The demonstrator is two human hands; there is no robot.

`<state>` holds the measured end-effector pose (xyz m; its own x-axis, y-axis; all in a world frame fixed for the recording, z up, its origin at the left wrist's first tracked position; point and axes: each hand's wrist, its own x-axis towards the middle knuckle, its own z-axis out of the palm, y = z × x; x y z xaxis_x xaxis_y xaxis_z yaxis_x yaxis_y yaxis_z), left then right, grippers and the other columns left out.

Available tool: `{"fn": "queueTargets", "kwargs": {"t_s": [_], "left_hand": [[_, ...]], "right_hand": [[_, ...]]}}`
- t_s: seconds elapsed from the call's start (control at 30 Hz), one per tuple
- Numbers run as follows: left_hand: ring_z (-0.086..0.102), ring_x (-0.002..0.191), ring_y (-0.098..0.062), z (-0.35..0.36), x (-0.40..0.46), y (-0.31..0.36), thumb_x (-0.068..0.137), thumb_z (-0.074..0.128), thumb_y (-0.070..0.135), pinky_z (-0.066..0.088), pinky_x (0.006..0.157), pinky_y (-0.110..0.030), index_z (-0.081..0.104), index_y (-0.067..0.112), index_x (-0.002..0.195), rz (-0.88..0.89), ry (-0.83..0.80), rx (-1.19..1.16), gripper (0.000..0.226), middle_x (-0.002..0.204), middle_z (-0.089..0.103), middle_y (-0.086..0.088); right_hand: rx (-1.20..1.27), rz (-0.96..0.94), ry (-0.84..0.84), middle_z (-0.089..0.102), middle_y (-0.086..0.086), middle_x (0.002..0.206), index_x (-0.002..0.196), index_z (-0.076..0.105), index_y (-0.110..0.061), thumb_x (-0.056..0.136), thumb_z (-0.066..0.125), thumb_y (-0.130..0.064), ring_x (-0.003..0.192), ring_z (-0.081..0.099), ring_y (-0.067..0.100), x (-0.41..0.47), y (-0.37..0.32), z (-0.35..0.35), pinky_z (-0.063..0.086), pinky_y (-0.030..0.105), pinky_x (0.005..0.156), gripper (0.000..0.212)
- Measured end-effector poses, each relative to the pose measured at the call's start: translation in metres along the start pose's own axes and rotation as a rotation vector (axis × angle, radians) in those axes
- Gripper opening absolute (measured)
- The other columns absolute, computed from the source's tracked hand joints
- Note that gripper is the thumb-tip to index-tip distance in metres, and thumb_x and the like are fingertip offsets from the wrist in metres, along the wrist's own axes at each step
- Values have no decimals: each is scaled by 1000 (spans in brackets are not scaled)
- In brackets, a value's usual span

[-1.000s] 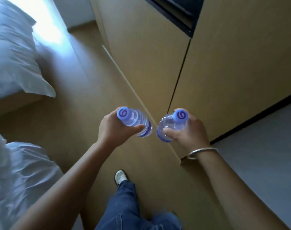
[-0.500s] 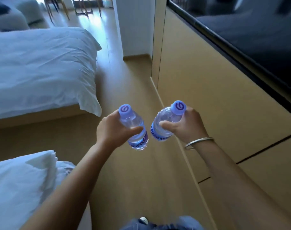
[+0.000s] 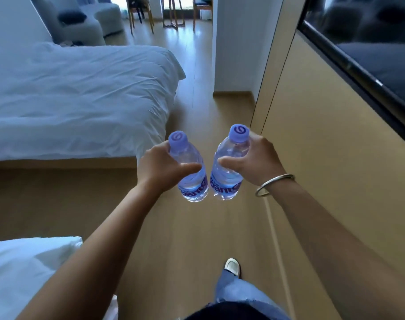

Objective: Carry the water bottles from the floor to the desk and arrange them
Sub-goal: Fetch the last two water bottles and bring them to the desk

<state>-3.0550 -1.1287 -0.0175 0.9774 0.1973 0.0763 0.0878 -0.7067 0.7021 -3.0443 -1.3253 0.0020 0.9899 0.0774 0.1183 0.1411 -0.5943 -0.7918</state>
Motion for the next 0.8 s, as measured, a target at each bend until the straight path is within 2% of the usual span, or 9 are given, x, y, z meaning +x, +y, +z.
{"fn": "queueTargets", "kwargs": {"t_s": [0.13,0.3,0.4,0.47,0.53,0.6,0.67,0.73,0.8], "left_hand": [[65,78,-12,14,67,16,45,66,54,47,67,-26,70,26,87,-25,27,34,51,78,70,8],[63,70,-13,28,143,25,54,78,50,37,56,-22,69,23,81,-28,90,50,39,65,63,11],[63,69,-13,35,186,26,49,73,55,39,61,-24,63,28,71,-45,108,54,36,63,61,13],[63,70,-13,38,217,25,46,68,58,41,62,-24,64,29,71,-59,110,47,39,64,62,13],[64,71,-13,41,248,21,43,65,59,42,63,-24,65,28,72,-67,106,39,42,65,63,12],[64,71,-13,43,284,14,43,67,58,40,63,-24,62,30,66,-72,101,31,36,62,61,15],[64,72,-15,43,323,6,45,71,55,39,63,-24,59,31,62,-62,91,27,32,62,60,14],[65,76,-17,42,365,-3,47,76,52,41,65,-25,65,26,71,-56,70,40,37,70,66,6],[66,78,-18,38,409,-10,49,78,51,41,65,-24,63,26,70,-68,58,53,36,70,65,5]], "right_hand": [[-4,-65,-45,67,-5,78,80,58,-26,60,76,-30,78,64,19,80,7,-14,54,37,76,27],[-20,-129,-107,61,-9,76,79,52,-32,64,76,-31,79,62,19,166,17,-19,52,34,76,28],[-25,-146,-137,62,-7,81,85,53,-30,65,76,-32,80,62,19,213,24,-11,53,38,79,31],[-26,-145,-145,62,-8,82,85,52,-33,64,76,-32,82,63,18,244,29,-3,52,36,79,32],[-37,-149,-140,59,-14,77,80,49,-36,64,77,-33,80,62,17,277,33,7,51,33,77,32],[-49,-159,-149,54,-20,72,78,48,-37,64,77,-33,78,60,16,312,35,19,51,34,77,32],[-60,-164,-163,55,-17,74,82,49,-35,65,76,-34,78,60,16,349,36,31,52,36,78,32],[-74,-161,-164,58,-11,78,84,50,-33,65,77,-34,80,61,19,388,33,43,52,37,78,32],[-97,-158,-147,61,-7,80,84,52,-31,65,77,-34,80,62,20,428,27,55,51,35,77,32]]}}
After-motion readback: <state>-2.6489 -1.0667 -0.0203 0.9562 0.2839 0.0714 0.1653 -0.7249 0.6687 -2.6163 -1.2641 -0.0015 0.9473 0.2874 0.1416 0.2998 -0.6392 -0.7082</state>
